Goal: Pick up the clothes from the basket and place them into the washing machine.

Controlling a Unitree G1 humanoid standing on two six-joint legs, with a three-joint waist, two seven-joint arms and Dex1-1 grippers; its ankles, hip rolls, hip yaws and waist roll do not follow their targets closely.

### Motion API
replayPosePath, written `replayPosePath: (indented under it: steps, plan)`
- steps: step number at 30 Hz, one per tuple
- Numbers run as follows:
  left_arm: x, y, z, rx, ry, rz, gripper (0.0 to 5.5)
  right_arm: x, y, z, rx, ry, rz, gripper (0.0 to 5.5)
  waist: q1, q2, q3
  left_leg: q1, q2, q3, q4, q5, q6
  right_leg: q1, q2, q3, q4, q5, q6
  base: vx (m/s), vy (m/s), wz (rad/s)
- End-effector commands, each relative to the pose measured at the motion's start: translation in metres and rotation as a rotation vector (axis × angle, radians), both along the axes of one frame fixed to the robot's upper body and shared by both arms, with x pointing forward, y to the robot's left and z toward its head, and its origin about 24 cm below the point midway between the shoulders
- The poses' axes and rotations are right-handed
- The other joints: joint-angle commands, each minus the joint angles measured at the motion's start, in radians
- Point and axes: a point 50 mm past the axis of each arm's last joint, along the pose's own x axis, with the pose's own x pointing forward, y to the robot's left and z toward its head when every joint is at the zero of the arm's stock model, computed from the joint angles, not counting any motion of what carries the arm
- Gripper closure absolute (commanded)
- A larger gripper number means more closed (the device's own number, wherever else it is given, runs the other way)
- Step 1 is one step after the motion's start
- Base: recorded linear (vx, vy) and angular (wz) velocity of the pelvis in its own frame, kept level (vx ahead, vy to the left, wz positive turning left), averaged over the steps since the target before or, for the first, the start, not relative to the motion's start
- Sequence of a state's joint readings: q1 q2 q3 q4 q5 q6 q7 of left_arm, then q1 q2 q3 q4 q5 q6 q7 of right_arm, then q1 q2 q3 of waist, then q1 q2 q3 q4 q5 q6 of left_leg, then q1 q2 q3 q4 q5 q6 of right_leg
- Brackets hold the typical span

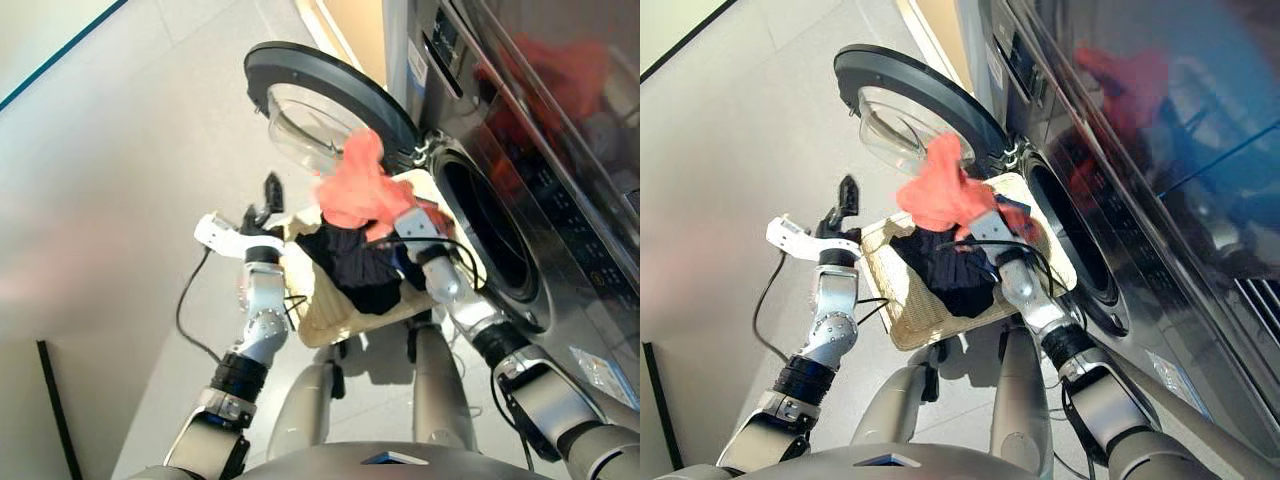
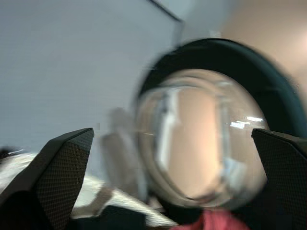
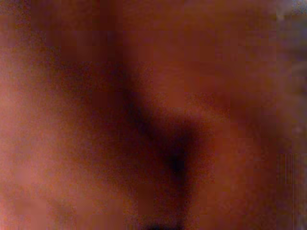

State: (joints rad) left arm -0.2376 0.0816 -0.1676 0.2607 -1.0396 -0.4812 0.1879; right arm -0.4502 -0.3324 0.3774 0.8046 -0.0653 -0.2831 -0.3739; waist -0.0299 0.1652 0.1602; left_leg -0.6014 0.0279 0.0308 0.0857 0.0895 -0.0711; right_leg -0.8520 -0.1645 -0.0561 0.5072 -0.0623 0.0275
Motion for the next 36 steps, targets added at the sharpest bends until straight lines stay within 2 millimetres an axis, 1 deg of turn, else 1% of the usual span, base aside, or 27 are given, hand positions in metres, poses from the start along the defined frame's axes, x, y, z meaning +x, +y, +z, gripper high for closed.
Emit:
replayPosePath:
  steps: [1, 3, 5, 6, 9, 10, 12, 14, 16, 17, 18, 19, 21, 22, 23, 24, 25, 26, 27, 28, 29, 31, 32, 33, 34, 36]
  plan:
    - [0.006, 0.02, 0.025, 0.102, -0.113, 0.102, 0.0, 0.03, 0.012, 0.048, 0.146, -0.215, -0.087, 5.5, -0.005, -0.02, 0.021, -0.049, -0.02, 0.004, 0.117, -0.083, 0.043, 0.01, 0.001, 0.006, -0.24, 0.221, 0.083, 0.0, 0.0, 0.0]
    - [0.004, 0.022, 0.019, 0.118, -0.084, 0.109, 0.0, 0.034, -0.002, 0.05, 0.198, -0.22, -0.192, 5.5, -0.001, -0.017, 0.027, -0.081, -0.022, 0.0, 0.128, -0.083, 0.046, -0.021, -0.001, 0.008, -0.226, 0.22, 0.081, 0.0, 0.0, 0.0]
    - [0.004, 0.022, 0.015, 0.145, -0.062, 0.109, 0.0, 0.038, -0.008, 0.06, 0.26, -0.266, -0.259, 5.5, 0.002, -0.014, 0.033, -0.111, -0.027, -0.003, 0.136, -0.083, 0.05, -0.054, 0.0, 0.012, -0.213, 0.22, 0.08, -0.004, 0.026, 0.028]
    - [0.003, 0.024, 0.013, 0.156, -0.051, 0.117, 0.0, 0.04, -0.014, 0.066, 0.293, -0.29, -0.305, 5.5, 0.004, -0.014, 0.033, -0.127, -0.029, -0.005, 0.142, -0.083, 0.051, -0.073, -0.001, 0.014, -0.204, 0.22, 0.079, 0.0, 0.0, 0.0]
    - [0.002, 0.027, 0.007, 0.184, -0.017, 0.127, 0.0, 0.047, -0.032, 0.085, 0.318, -0.356, -0.407, 5.5, 0.011, -0.008, 0.039, -0.17, -0.032, -0.013, 0.151, -0.082, 0.053, -0.121, -0.004, 0.019, -0.184, 0.22, 0.078, 0.0, 0.0, 0.0]
    - [0.002, 0.028, 0.005, 0.186, -0.007, 0.133, 0.0, 0.05, -0.035, 0.094, 0.32, -0.39, -0.432, 5.5, 0.014, -0.004, 0.038, -0.184, -0.036, -0.014, 0.153, -0.081, 0.054, -0.138, -0.003, 0.02, -0.177, 0.219, 0.078, 0.0, 0.0, 0.0]
    - [0.001, 0.032, 0.005, 0.189, 0.0, 0.148, 0.0, 0.056, -0.05, 0.116, 0.374, -0.454, -0.51, 5.5, 0.026, 0.004, 0.041, -0.219, -0.041, -0.018, 0.162, -0.082, 0.057, -0.179, -0.008, 0.025, -0.153, 0.216, 0.079, 0.0, 0.0, 0.0]
    - [0.0, 0.037, 0.004, 0.197, 0.008, 0.159, 0.0, 0.062, -0.07, 0.139, 0.396, -0.501, -0.595, 5.5, 0.039, 0.011, 0.045, -0.259, -0.045, -0.022, 0.18, -0.084, 0.06, -0.219, -0.012, 0.029, -0.128, 0.212, 0.078, 0.0, 0.0, 0.0]
    - [-0.003, 0.04, 0.003, 0.202, 0.013, 0.16, 0.0, 0.065, -0.095, 0.163, 0.419, -0.534, -0.708, 5.5, 0.057, 0.02, 0.047, -0.297, -0.047, -0.027, 0.205, -0.089, 0.064, -0.258, -0.013, 0.032, -0.103, 0.209, 0.078, 0.0, 0.0, 0.0]
    - [-0.003, 0.04, 0.003, 0.202, 0.013, 0.16, 0.0, 0.065, -0.095, 0.163, 0.42, -0.535, -0.708, 5.5, 0.057, 0.02, 0.047, -0.298, -0.047, -0.027, 0.205, -0.089, 0.064, -0.259, -0.013, 0.033, -0.102, 0.209, 0.078, 0.0, 0.0, 0.0]
    - [-0.005, 0.042, 0.003, 0.217, 0.011, 0.156, 0.0, 0.063, -0.11, 0.182, 0.413, -0.581, -0.77, 5.5, 0.066, 0.024, 0.046, -0.327, -0.049, -0.027, 0.225, -0.092, 0.066, -0.286, -0.012, 0.035, -0.083, 0.206, 0.078, 0.0, 0.0, 0.0]
    - [-0.007, 0.042, 0.001, 0.231, 0.02, 0.142, 0.0, 0.057, -0.133, 0.2, 0.411, -0.619, -0.875, 5.5, 0.075, 0.028, 0.051, -0.365, -0.049, -0.032, 0.261, -0.095, 0.069, -0.323, -0.012, 0.038, -0.049, 0.202, 0.076, 0.0, 0.0, 0.0]
    - [-0.009, 0.041, -0.002, 0.243, 0.035, 0.124, 0.0, 0.045, -0.161, 0.213, 0.403, -0.645, -1.0, 5.5, 0.08, 0.029, 0.05, -0.403, -0.051, -0.034, 0.304, -0.105, 0.073, -0.362, -0.013, 0.039, -0.003, 0.191, 0.075, 0.051, 0.007, 0.098]
    - [-0.01, 0.043, -0.006, 0.248, 0.055, 0.12, 0.0, 0.037, -0.175, 0.221, 0.419, -0.658, -1.074, 5.5, 0.086, 0.032, 0.044, -0.405, -0.049, -0.045, 0.32, -0.134, 0.07, -0.375, -0.007, 0.042, 0.034, 0.154, 0.083, 0.106, 0.005, 0.206]
    - [-0.01, 0.043, -0.007, 0.249, 0.06, 0.114, 0.0, 0.03, -0.185, 0.227, 0.436, -0.682, -1.118, 5.5, 0.086, 0.034, 0.045, -0.422, -0.051, -0.044, 0.337, -0.138, 0.071, -0.392, -0.007, 0.045, 0.056, 0.15, 0.082, 0.005, 0.006, 0.195]
    - [-0.01, 0.042, -0.007, 0.247, 0.058, 0.112, 0.0, 0.03, -0.186, 0.228, 0.437, -0.684, -1.119, 5.5, 0.083, 0.032, 0.047, -0.442, -0.054, -0.034, 0.343, -0.115, 0.075, -0.407, -0.013, 0.042, 0.05, 0.177, 0.073, -0.082, 0.02, 0.15]
    - [-0.012, 0.041, -0.01, 0.239, 0.074, 0.104, 0.0, 0.022, -0.192, 0.242, 0.493, -0.764, -1.186, 5.5, 0.079, 0.032, 0.052, -0.466, -0.06, -0.034, 0.373, -0.121, 0.075, -0.432, -0.008, 0.045, 0.079, 0.171, 0.072, -0.081, 0.022, 0.122]
    - [-0.013, 0.041, -0.012, 0.227, 0.083, 0.105, 0.0, 0.015, -0.199, 0.25, 0.589, -0.844, -1.216, 5.5, 0.07, 0.034, 0.055, -0.482, -0.063, -0.035, 0.393, -0.125, 0.075, -0.447, -0.006, 0.044, 0.096, 0.168, 0.073, 0.0, 0.0, 0.0]
    - [-0.014, 0.041, -0.014, 0.213, 0.096, 0.109, 0.0, 0.01, -0.202, 0.251, 0.651, -0.885, -1.26, 5.5, 0.067, 0.033, 0.055, -0.496, -0.066, -0.037, 0.407, -0.13, 0.075, -0.459, -0.006, 0.047, 0.107, 0.165, 0.072, 0.0, 0.0, 0.0]
    - [-0.015, 0.039, -0.016, 0.205, 0.104, 0.099, 0.0, 0.003, -0.205, 0.26, 0.718, -0.971, -1.264, 5.5, 0.061, 0.034, 0.058, -0.506, -0.067, -0.038, 0.423, -0.134, 0.074, -0.473, -0.006, 0.051, 0.122, 0.162, 0.072, 0.0, 0.0, 0.0]
    - [-0.016, 0.039, -0.019, 0.202, 0.113, 0.099, 0.0, -0.002, -0.211, 0.257, 0.733, -0.973, -1.29, 5.5, 0.055, 0.033, 0.058, -0.514, -0.068, -0.037, 0.432, -0.139, 0.074, -0.481, -0.006, 0.054, 0.137, 0.158, 0.073, 0.0, 0.0, 0.0]
    - [-0.016, 0.039, -0.02, 0.21, 0.113, 0.09, 0.0, -0.005, -0.215, 0.261, 0.722, -0.992, -1.283, 5.5, 0.054, 0.03, 0.056, -0.527, -0.072, -0.037, 0.448, -0.142, 0.073, -0.49, -0.008, 0.058, 0.148, 0.156, 0.073, 0.052, -0.007, 0.022]
    - [-0.016, 0.037, -0.02, 0.215, 0.112, 0.081, 0.0, -0.007, -0.215, 0.269, 0.727, -1.031, -1.268, 5.5, 0.055, 0.03, 0.053, -0.524, -0.074, -0.047, 0.466, -0.171, 0.068, -0.494, -0.001, 0.065, 0.175, 0.125, 0.081, 0.097, -0.009, 0.036]
    - [-0.016, 0.038, -0.021, 0.222, 0.114, 0.08, 0.0, -0.007, -0.214, 0.271, 0.711, -1.034, -1.253, 5.5, 0.055, 0.029, 0.053, -0.532, -0.076, -0.046, 0.476, -0.169, 0.068, -0.502, -0.001, 0.067, 0.18, 0.13, 0.08, 0.0, 0.0, 0.0]
    - [-0.016, 0.036, -0.021, 0.223, 0.11, 0.074, 0.0, -0.006, -0.213, 0.272, 0.716, -1.042, -1.246, 5.5, 0.049, 0.028, 0.06, -0.551, -0.078, -0.037, 0.489, -0.152, 0.071, -0.511, -0.006, 0.065, 0.173, 0.155, 0.071, -0.086, 0.017, -0.002]
    - [-0.014, 0.036, -0.02, 0.236, 0.103, 0.068, 0.0, -0.003, -0.21, 0.267, 0.742, -1.029, -1.239, 5.5, 0.048, 0.029, 0.058, -0.557, -0.079, -0.039, 0.501, -0.151, 0.07, -0.514, -0.005, 0.065, 0.178, 0.16, 0.071, -0.036, 0.007, -0.026]
